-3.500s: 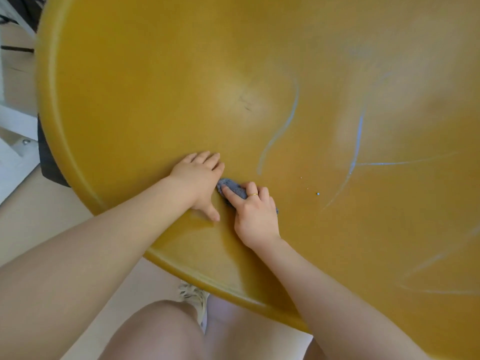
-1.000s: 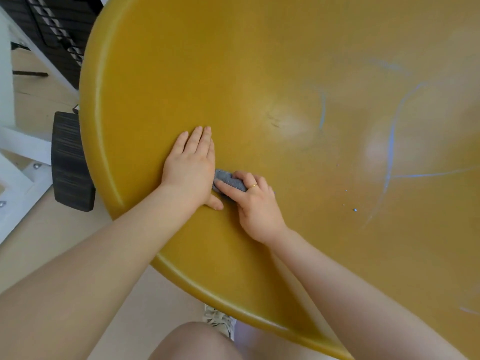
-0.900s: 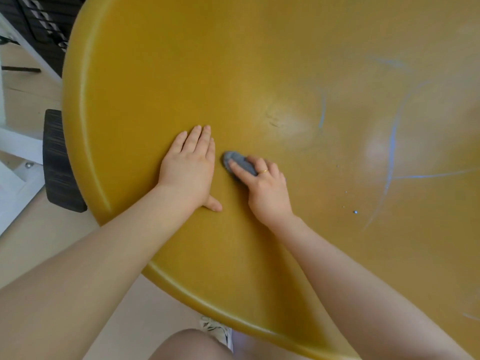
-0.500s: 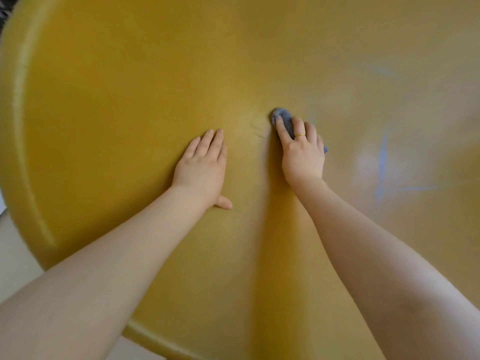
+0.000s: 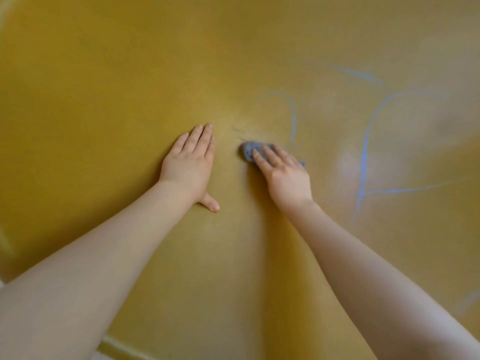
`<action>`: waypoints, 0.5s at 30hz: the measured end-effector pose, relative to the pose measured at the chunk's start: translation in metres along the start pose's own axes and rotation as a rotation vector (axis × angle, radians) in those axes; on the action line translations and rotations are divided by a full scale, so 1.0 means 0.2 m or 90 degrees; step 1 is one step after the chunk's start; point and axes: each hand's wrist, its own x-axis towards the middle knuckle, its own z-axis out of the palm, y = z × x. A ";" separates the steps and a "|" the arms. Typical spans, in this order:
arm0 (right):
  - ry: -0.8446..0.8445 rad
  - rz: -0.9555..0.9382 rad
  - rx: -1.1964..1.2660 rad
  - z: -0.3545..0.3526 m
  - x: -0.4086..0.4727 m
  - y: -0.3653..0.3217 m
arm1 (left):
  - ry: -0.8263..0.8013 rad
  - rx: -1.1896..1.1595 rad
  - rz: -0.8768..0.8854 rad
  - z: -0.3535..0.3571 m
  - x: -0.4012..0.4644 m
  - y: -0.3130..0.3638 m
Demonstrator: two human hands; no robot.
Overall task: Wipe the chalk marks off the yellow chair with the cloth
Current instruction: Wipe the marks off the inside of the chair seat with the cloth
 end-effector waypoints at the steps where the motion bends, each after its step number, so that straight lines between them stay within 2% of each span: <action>1: -0.003 0.021 -0.001 0.00 0.05 0.07 | -0.002 0.001 -0.002 0.00 0.01 0.00; 4: 0.029 0.075 0.004 -0.01 0.12 0.21 | 0.006 -0.003 -0.001 0.02 0.02 0.00; 7: 0.090 0.167 0.051 -0.02 0.15 0.20 | 0.011 -0.003 0.001 0.03 0.02 -0.01; 10: 0.039 0.249 0.139 -0.03 0.17 0.11 | 0.012 0.002 0.003 0.02 0.01 0.00; 13: 0.014 0.152 0.168 -0.04 0.08 -0.02 | 0.012 -0.007 0.005 0.01 0.00 0.00; 15: -0.045 0.120 0.189 -0.05 -0.01 -0.12 | 0.014 -0.003 0.001 0.00 0.00 0.01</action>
